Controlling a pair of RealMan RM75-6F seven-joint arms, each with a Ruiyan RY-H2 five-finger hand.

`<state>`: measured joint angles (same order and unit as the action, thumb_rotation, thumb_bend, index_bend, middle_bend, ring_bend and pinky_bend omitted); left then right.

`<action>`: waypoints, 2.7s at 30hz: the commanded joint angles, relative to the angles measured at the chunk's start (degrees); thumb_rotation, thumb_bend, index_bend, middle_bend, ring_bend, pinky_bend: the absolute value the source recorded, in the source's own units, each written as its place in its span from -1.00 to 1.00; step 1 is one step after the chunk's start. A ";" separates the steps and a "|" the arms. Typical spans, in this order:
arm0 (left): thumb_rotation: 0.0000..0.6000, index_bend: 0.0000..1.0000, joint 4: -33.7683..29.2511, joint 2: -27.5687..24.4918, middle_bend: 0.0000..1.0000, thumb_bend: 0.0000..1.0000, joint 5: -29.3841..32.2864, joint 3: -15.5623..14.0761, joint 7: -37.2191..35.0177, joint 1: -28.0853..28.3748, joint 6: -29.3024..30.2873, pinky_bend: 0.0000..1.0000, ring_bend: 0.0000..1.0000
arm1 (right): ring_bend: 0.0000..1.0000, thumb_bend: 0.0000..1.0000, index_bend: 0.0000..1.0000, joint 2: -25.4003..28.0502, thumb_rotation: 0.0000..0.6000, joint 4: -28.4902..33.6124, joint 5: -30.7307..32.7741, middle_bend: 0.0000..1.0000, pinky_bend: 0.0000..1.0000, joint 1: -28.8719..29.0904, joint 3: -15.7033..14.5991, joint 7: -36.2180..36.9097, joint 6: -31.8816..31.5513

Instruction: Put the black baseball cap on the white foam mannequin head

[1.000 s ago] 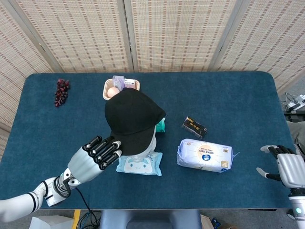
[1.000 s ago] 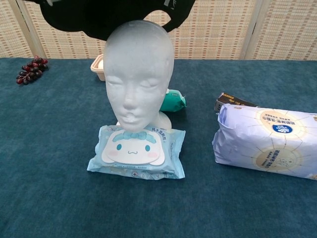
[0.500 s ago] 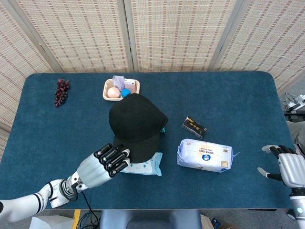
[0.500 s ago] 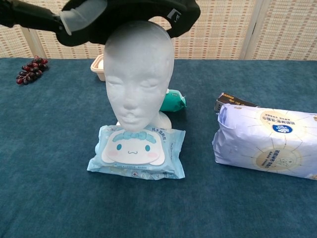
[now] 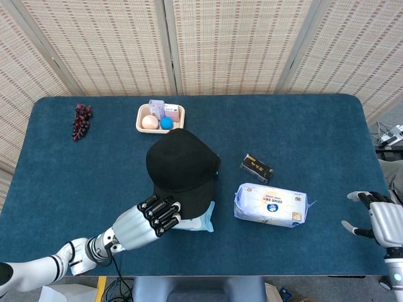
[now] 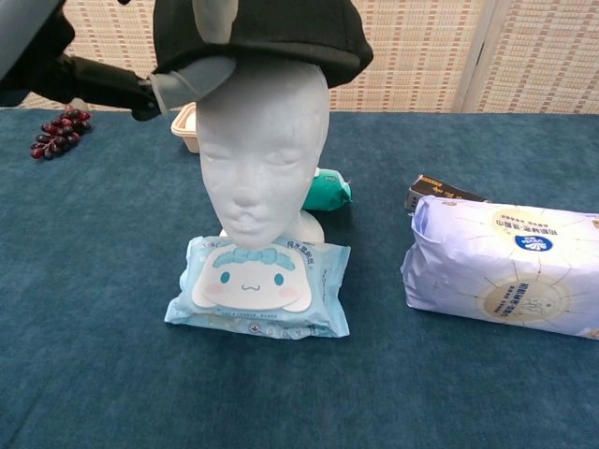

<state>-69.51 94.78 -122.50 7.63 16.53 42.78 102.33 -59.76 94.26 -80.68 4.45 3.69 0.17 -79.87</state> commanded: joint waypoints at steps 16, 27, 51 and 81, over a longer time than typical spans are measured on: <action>1.00 0.52 2.78 2.37 0.10 -0.24 1.19 -2.29 -0.75 0.06 -2.57 0.39 -0.09 | -0.40 -1.00 -0.29 0.31 1.00 0.19 0.65 -0.20 -0.35 -0.10 0.16 0.15 0.23; 1.00 0.50 3.65 3.26 0.06 -0.24 1.15 -3.81 0.36 -0.24 -3.72 0.39 -0.11 | -0.40 -1.00 -0.29 0.51 1.00 0.16 0.68 -0.20 -0.35 -0.20 0.20 0.63 0.18; 1.00 0.04 6.94 4.33 0.02 -0.24 2.24 -7.17 -0.95 -2.47 -3.99 0.39 -0.13 | -0.40 -1.00 -0.29 0.53 1.00 0.17 0.94 -0.20 -0.35 -0.16 0.29 0.61 0.42; 1.00 -0.85 9.66 4.65 -0.16 -0.94 3.14 -10.27 -4.91 -6.58 -0.78 0.41 -0.15 | -0.40 -1.00 -0.29 0.34 1.00 0.20 1.35 -0.20 -0.35 -0.03 0.37 0.14 0.75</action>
<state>-59.88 99.42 -119.42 -2.53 11.58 36.34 101.51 -59.42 94.46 -79.33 4.43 4.06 0.31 -79.11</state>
